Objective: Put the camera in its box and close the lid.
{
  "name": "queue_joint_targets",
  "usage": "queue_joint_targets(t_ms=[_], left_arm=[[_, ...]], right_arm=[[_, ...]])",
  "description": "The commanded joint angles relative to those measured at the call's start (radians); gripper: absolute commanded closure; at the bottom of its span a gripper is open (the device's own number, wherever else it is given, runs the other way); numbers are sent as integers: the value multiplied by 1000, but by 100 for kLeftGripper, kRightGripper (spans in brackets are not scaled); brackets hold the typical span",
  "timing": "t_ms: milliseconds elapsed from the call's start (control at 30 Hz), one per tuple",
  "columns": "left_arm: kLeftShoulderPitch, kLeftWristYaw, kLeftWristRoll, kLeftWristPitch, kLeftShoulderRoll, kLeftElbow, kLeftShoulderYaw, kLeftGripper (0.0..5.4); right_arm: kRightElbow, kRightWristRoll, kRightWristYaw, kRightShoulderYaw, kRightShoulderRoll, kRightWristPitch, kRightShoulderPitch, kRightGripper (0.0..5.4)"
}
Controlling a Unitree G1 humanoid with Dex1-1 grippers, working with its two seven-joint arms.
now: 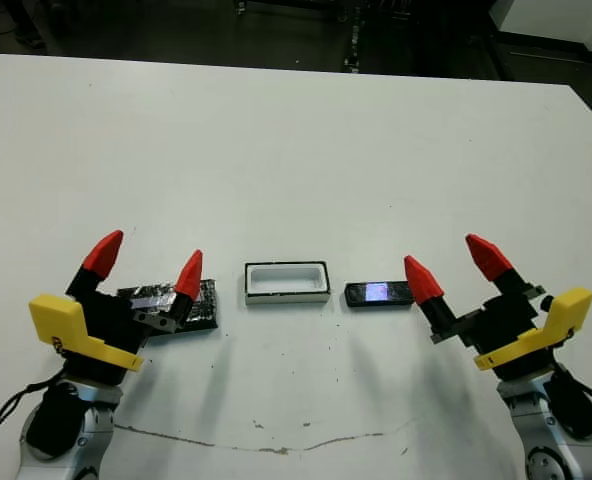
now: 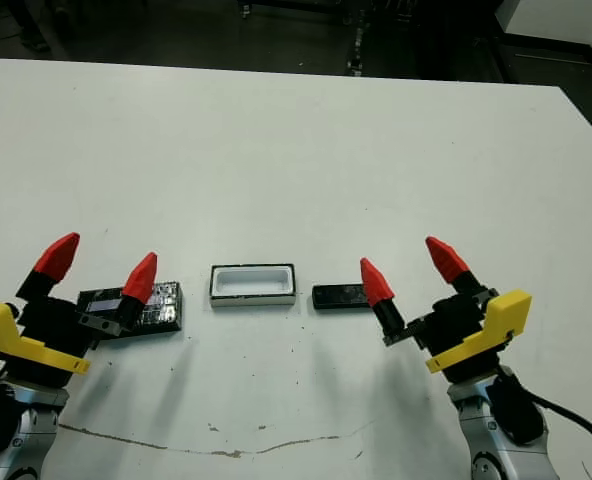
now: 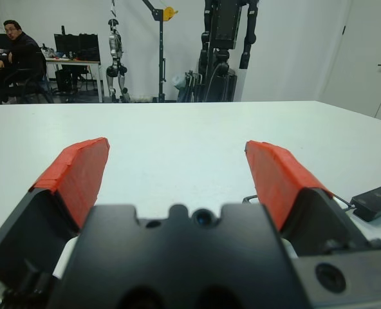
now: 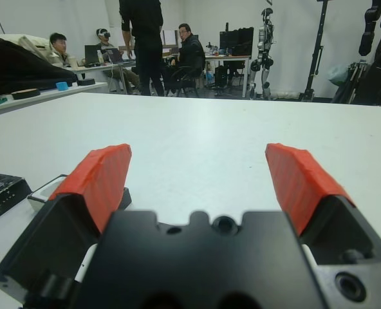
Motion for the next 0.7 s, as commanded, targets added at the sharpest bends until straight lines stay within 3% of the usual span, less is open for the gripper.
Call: queue_joint_targets(t_ms=[33,400,533,700], left_arm=[[10,0,9,-12,-5,13,-3,1],[17,7,9,-4,-6,3,-11,1],[16,6,3,-1,-3,0,-12,1],[21,11,5,-4,-9,-3,-16,1]], right_arm=[[6,-3,2,-1,-6,-6,7,0],[16,-7,21,-11,-39,7,-6,0],[58,21,97,-70,-140,12,-108,0],[148,71,248,-123,-327,81,-297,0]])
